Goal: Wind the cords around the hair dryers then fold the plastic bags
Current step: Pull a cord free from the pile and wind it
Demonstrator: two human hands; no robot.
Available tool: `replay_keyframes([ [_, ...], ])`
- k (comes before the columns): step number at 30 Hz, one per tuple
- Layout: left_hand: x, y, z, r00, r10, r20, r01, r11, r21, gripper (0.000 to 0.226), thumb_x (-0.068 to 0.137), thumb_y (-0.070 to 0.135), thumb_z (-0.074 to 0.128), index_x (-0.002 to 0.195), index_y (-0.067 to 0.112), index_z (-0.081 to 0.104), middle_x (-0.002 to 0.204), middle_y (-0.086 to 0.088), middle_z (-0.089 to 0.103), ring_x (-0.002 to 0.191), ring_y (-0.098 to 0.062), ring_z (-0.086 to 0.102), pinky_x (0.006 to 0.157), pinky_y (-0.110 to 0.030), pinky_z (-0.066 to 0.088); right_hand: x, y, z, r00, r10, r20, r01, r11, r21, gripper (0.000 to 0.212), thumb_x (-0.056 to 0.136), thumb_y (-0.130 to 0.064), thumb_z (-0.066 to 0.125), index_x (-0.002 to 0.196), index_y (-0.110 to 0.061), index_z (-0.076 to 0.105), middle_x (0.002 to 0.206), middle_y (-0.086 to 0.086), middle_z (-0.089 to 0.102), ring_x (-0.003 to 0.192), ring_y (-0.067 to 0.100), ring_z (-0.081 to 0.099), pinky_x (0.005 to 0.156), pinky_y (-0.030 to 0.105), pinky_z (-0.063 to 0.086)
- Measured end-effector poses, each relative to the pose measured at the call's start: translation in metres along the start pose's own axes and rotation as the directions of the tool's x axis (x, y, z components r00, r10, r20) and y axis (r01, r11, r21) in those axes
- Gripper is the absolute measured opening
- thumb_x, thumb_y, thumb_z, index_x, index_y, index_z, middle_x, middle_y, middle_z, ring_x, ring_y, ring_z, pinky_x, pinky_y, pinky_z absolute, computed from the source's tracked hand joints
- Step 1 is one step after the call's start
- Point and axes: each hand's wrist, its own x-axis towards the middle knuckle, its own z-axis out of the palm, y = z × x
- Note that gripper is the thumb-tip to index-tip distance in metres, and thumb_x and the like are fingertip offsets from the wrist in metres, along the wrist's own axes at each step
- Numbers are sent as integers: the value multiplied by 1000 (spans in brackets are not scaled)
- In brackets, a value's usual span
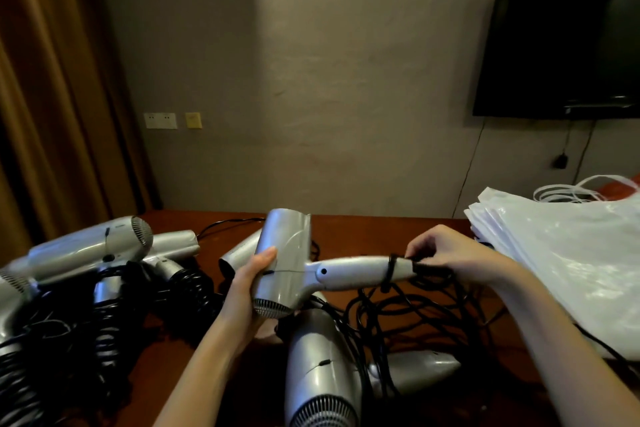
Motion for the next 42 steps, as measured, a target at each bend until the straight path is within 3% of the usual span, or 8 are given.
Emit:
replay_keyframes([
  [11,2,-6,-1,907,392,-154,-319,878,357,53,58,58,65,81,11,69,70,-4,66,63,-15,60,56,-28,46,6,-38,17,969,-109,-220,39,953,-301,21,96,-17,51,94,-18,72,79,-10,63,75,7,57,69,23,43],
  [13,2,-8,-3,901,386,-197,-311,893,326,62,59,59,66,92,6,72,80,-14,72,70,-21,65,63,-33,50,9,-39,24,975,-115,-188,70,971,-229,25,97,-13,44,86,-10,66,62,-8,53,58,11,50,59,29,40],
  [17,5,-9,-6,896,336,-289,-279,934,224,67,61,58,67,98,3,71,82,-20,72,71,-31,66,65,-38,50,6,-39,26,990,-118,-80,120,993,19,35,103,-11,35,132,-26,48,70,-4,58,65,13,57,63,26,48],
  [23,5,-14,-4,875,306,-376,-276,952,133,76,59,60,69,103,-1,69,81,-23,70,65,-31,65,60,-37,50,7,-43,35,970,-221,-98,215,974,-67,43,103,-12,34,143,-26,35,91,-7,64,70,5,60,77,28,50],
  [27,6,-11,-10,872,242,-425,-260,965,15,84,56,60,71,110,-5,66,89,-27,69,68,-33,66,64,-39,52,9,-48,46,953,-285,-99,285,958,-13,42,102,-10,40,128,-43,44,82,-8,64,64,7,57,68,29,49],
  [30,5,-7,-9,901,186,-392,-230,971,-69,88,52,62,76,112,-2,68,101,-32,68,80,-38,64,74,-44,51,10,-42,49,958,-270,-99,280,954,107,27,99,-17,47,117,-31,63,68,-2,65,50,7,47,51,19,40],
  [38,4,-6,-4,984,133,-117,-150,977,-152,47,78,48,57,72,6,78,68,-16,69,52,-22,65,49,-24,52,4,-22,31,998,-56,-22,59,984,169,40,83,-49,58,90,-14,75,51,4,58,36,6,40,42,16,31],
  [42,6,-2,-2,998,68,-1,-68,985,-156,82,31,57,89,89,1,77,81,-22,70,63,-28,68,56,-29,56,0,-16,19,983,-86,-159,103,990,95,32,71,-54,76,57,-26,69,46,-11,50,45,2,44,51,11,33],
])
